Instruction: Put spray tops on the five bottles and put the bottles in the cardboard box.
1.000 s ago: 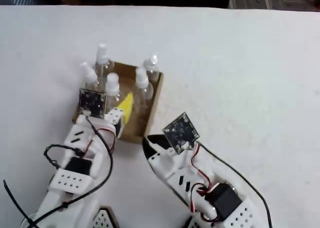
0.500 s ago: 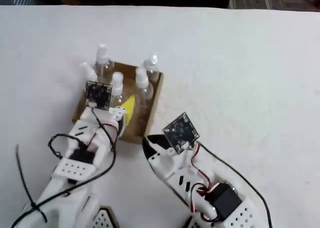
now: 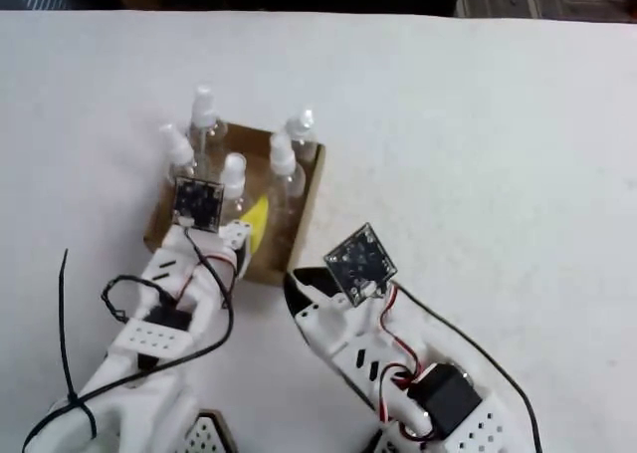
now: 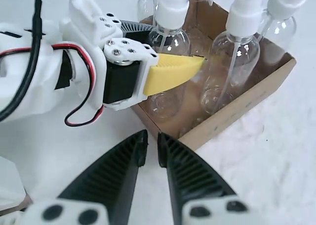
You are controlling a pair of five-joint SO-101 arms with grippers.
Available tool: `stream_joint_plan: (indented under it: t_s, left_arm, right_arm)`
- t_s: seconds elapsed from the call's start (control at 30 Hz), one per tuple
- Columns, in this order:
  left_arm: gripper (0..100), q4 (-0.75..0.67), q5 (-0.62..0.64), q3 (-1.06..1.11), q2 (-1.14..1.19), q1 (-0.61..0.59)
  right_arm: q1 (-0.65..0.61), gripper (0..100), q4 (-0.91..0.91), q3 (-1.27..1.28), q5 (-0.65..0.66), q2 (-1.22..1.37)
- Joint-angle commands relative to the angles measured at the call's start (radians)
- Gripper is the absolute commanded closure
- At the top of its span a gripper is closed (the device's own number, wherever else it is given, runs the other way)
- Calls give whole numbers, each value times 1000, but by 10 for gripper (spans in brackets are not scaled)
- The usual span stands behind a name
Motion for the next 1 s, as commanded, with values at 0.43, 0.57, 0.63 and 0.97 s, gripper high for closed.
stream_joint_plan:
  t_s: [0.43,0.57,0.63,0.97]
  left_arm:
    - [758,-32,-14,8,76,-18]
    - [742,-32,-14,9,74,-48]
    - [740,-32,-14,9,74,-59]
    - [740,-32,-14,12,73,-56]
  right_arm:
    - [7,982,-22,-8,9,-8]
    - [7,982,-22,-8,9,-8]
    - [7,982,-22,-8,9,-8]
    - [7,982,-22,-8,9,-8]
